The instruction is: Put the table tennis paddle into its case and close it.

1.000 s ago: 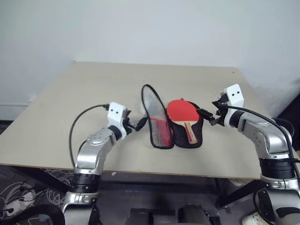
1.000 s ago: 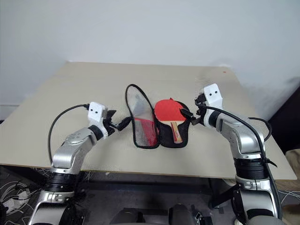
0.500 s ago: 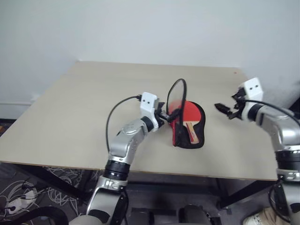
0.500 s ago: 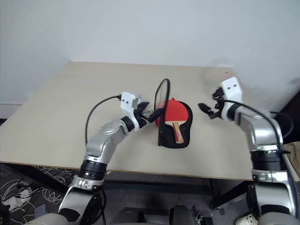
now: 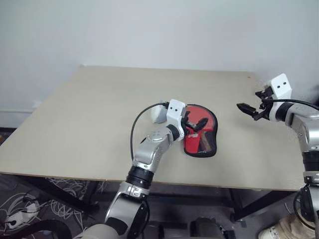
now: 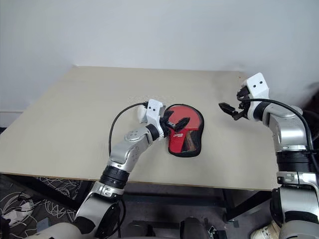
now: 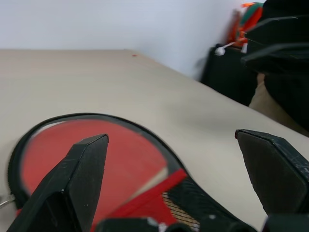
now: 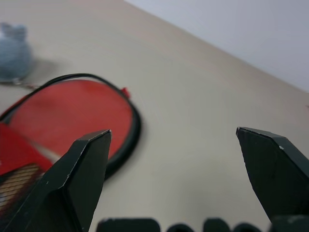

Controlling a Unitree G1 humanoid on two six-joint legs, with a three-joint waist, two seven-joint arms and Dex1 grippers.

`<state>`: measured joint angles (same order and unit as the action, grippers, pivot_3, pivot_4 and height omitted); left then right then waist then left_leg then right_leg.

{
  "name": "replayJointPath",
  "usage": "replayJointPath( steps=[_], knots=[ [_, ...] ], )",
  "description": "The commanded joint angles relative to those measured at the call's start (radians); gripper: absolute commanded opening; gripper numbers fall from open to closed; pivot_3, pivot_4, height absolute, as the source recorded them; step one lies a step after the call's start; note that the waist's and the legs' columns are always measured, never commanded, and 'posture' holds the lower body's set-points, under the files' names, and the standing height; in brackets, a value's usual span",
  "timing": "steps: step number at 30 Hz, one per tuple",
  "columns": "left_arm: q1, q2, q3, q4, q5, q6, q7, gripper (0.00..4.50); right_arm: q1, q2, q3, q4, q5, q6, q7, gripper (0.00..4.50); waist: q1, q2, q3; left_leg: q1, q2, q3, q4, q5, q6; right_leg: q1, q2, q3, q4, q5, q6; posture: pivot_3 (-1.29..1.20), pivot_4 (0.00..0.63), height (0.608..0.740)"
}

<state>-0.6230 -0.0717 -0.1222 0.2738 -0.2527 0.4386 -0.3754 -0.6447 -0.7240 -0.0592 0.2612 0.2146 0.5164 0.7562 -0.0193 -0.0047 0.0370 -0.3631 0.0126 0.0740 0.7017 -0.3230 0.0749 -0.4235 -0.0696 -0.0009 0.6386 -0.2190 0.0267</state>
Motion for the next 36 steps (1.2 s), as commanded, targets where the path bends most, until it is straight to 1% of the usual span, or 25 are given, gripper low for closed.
replayJointPath(
  steps=[1,5,9,12,15,19,22,26,30,36],
  knots=[
    [-0.022,0.001,0.06,-0.048,-0.033,0.03,0.027,4.5,0.006,0.006,-0.015,-0.079,0.023,0.006,0.012,4.49,0.0,0.0,0.0,0.0,0.0,0.0,0.0,0.0,0.0,0.0,0.0,0.0,0.0,0.0,0.0,0.0,0.0,0.74],
    [0.04,0.042,0.13,-0.198,-0.119,0.177,0.03,4.5,0.026,0.022,-0.003,-0.112,0.024,0.015,0.014,4.49,-0.003,0.0,0.0,0.0,0.001,0.0,0.0,0.0,0.0,0.0,0.0,0.0,0.0,0.0,0.0,0.0,0.0,0.74],
    [0.127,0.103,0.232,-0.359,-0.253,0.381,0.041,4.5,0.042,0.037,0.009,-0.144,0.029,0.03,0.02,4.49,-0.003,0.0,0.0,0.0,0.001,0.0,0.0,0.001,-0.002,0.0,0.0,0.001,0.001,0.0,0.0,0.0,0.0,0.74],
    [0.199,0.153,0.295,-0.429,-0.341,0.513,0.039,4.5,0.053,0.046,0.018,-0.167,0.034,0.044,0.023,4.49,-0.002,0.0,0.0,0.001,0.003,0.0,0.0,0.002,-0.004,0.0,0.0,0.001,0.001,0.0,0.0,0.0,0.0,0.74],
    [0.265,0.175,0.351,-0.463,-0.424,0.608,0.039,4.5,0.056,0.057,0.024,-0.182,0.039,0.055,0.021,4.49,-0.002,0.0,0.0,0.001,0.003,0.0,0.001,0.003,-0.005,0.0,-0.001,0.001,0.002,0.0,0.0,0.0,0.0,0.74],
    [0.314,0.156,0.391,-0.48,-0.499,0.682,0.057,4.5,0.056,0.074,0.033,-0.193,0.037,0.065,0.022,4.49,0.001,-0.001,0.0,0.0,0.004,-0.001,0.002,0.003,-0.005,0.0,-0.001,0.001,0.002,0.0,0.0,0.0,0.0,0.74],
    [0.327,0.123,0.405,-0.466,-0.535,0.695,0.071,4.5,0.053,0.086,0.039,-0.198,0.036,0.071,0.019,4.49,0.0,-0.001,0.0,0.0,0.002,-0.001,0.002,0.003,-0.005,0.001,-0.001,0.002,0.002,0.0,0.001,0.0,0.0,0.74],
    [0.32,0.062,0.418,-0.434,-0.584,0.716,0.104,4.5,0.054,0.103,0.043,-0.208,0.037,0.079,0.013,4.49,0.0,-0.001,0.0,0.0,-0.001,-0.001,0.002,0.003,-0.005,0.001,-0.001,0.002,0.002,0.0,0.001,0.0,0.0,0.74],
    [0.308,0.033,0.407,-0.409,-0.596,0.746,0.136,4.5,0.062,0.115,0.044,-0.225,0.036,0.087,0.01,4.49,-0.001,-0.001,0.0,0.001,-0.001,-0.001,0.002,0.003,-0.005,0.001,0.0,0.002,0.002,0.001,0.0,0.0,0.0,0.74],
    [0.276,-0.007,0.456,-0.357,-0.654,0.792,0.193,4.5,0.084,0.106,0.044,-0.265,0.045,0.091,0.034,4.49,0.0,-0.001,0.0,0.0,-0.001,-0.001,0.002,0.003,-0.005,0.001,0.0,0.002,0.002,0.001,0.0,0.0,0.0,0.74]
  ],
)
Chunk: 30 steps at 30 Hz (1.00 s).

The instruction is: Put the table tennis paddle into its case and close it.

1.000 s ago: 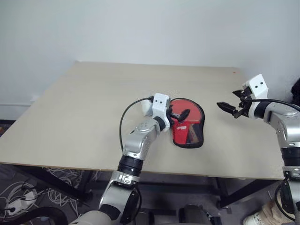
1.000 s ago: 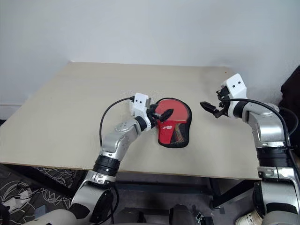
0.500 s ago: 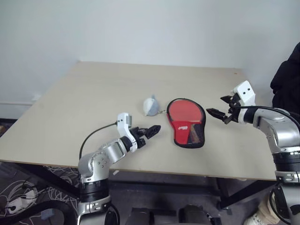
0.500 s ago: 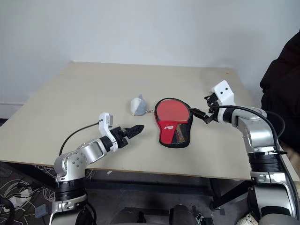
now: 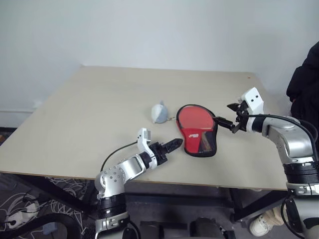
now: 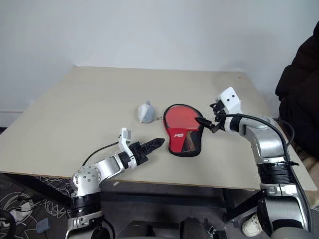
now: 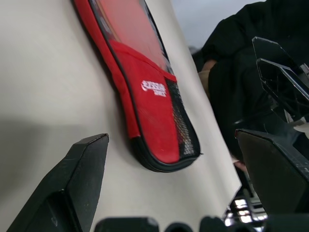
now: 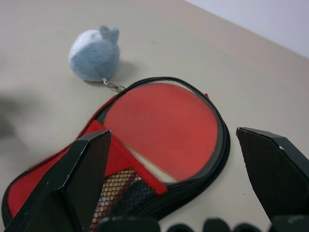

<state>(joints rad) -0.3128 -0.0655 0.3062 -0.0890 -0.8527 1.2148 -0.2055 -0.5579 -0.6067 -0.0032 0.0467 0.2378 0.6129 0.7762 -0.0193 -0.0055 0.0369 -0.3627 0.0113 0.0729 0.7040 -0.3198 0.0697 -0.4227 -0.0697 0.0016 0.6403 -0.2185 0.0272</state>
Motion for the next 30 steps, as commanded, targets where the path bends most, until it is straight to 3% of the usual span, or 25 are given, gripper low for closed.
replayJointPath(
  steps=[1,14,30],
  knots=[
    [-0.04,-0.019,0.037,0.015,-0.065,0.021,0.031,4.5,0.002,-0.014,-0.012,-0.056,0.024,-0.005,0.02,4.49,0.0,0.0,0.0,0.0,0.0,0.0,0.0,0.0,0.0,0.0,0.0,0.0,0.0,0.0,0.0,0.0,0.0,0.74],
    [-0.109,-0.029,0.118,0.177,-0.139,0.077,0.104,4.5,0.135,-0.172,0.046,-0.164,0.059,-0.085,0.284,4.49,0.0,-0.001,0.0,0.0,-0.001,-0.001,0.001,-0.001,0.002,0.001,0.0,0.0,-0.001,0.0,0.0,0.0,0.0,0.74],
    [-0.225,-0.024,0.132,0.405,-0.112,0.041,0.075,4.5,0.152,-0.148,0.043,-0.183,0.063,-0.075,0.264,4.49,0.0,-0.002,0.0,0.001,-0.001,-0.001,0.001,0.0,0.0,0.002,0.0,0.0,0.0,0.0,0.0,0.0,0.0,0.74]
  ],
)
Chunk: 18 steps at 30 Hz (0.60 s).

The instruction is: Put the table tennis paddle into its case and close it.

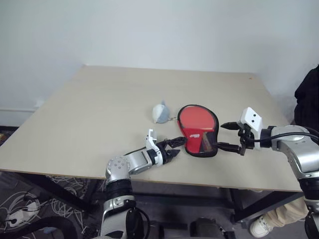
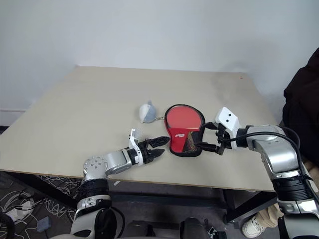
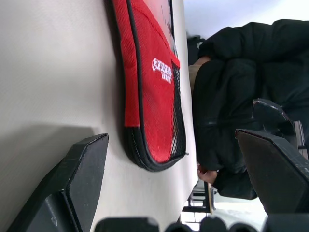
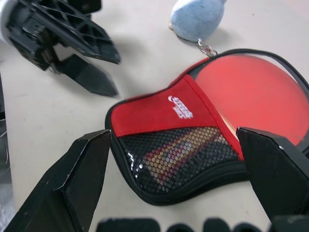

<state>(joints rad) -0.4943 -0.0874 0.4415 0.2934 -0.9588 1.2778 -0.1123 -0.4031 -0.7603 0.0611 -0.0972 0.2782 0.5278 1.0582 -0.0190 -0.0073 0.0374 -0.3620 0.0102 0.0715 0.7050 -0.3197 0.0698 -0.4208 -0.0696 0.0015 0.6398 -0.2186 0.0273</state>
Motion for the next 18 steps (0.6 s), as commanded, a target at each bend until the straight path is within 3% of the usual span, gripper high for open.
replayJointPath(
  steps=[1,18],
  knots=[
    [-0.051,-0.002,-0.003,0.034,-0.006,-0.026,-0.018,4.5,-0.001,0.007,-0.022,-0.043,0.024,0.013,-0.021,4.49,0.0,0.0,0.0,0.0,0.0,0.0,0.0,0.0,0.0,0.0,0.0,0.0,0.0,0.0,0.0,0.0,0.0,0.74],
    [-0.124,0.001,-0.015,0.17,0.021,-0.056,-0.036,4.5,0.014,0.027,-0.021,-0.076,0.044,0.044,-0.078,4.49,0.0,0.0,0.0,0.0,0.0,0.0,0.0,0.0,0.0,0.0,0.0,0.0,0.0,0.0,0.0,0.0,0.0,0.74]
  ],
)
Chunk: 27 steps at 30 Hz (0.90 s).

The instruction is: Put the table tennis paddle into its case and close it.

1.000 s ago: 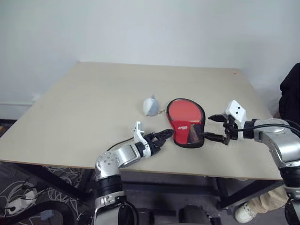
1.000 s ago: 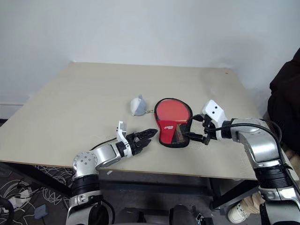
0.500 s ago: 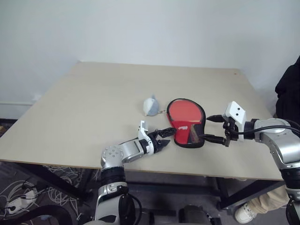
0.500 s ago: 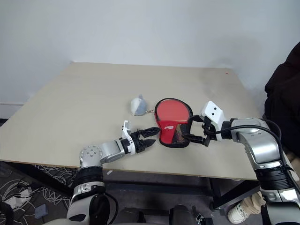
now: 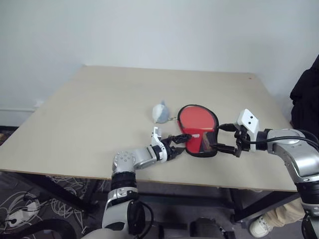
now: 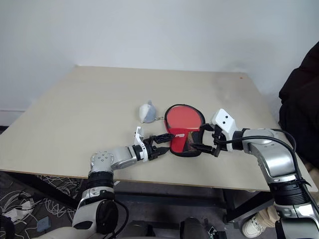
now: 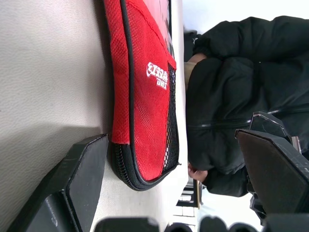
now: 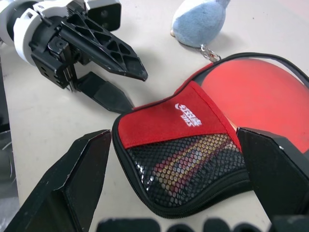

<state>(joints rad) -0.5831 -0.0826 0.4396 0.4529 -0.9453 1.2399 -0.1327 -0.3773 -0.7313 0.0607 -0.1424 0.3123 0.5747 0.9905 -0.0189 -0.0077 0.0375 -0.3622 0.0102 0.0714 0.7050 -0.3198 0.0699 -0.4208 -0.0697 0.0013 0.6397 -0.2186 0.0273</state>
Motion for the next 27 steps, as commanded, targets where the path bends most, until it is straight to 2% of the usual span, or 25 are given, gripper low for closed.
replayJointPath(
  steps=[1,27],
  knots=[
    [-0.039,-0.006,-0.013,0.018,0.011,-0.024,-0.017,4.5,-0.011,-0.001,-0.019,-0.032,0.011,-0.003,-0.012,4.49,0.0,0.0,0.0,0.0,0.0,0.0,0.0,0.0,0.0,0.0,0.0,0.0,0.0,0.0,0.0,0.0,0.0,0.74],
    [-0.091,-0.068,-0.016,0.1,0.02,-0.081,-0.047,4.5,0.0,0.023,-0.004,-0.048,0.014,0.005,-0.041,4.49,0.0,0.0,0.0,-0.001,0.0,0.0,0.0,0.0,0.001,0.0,0.0,0.0,-0.001,0.0,0.0,0.0,0.0,0.74]
  ],
)
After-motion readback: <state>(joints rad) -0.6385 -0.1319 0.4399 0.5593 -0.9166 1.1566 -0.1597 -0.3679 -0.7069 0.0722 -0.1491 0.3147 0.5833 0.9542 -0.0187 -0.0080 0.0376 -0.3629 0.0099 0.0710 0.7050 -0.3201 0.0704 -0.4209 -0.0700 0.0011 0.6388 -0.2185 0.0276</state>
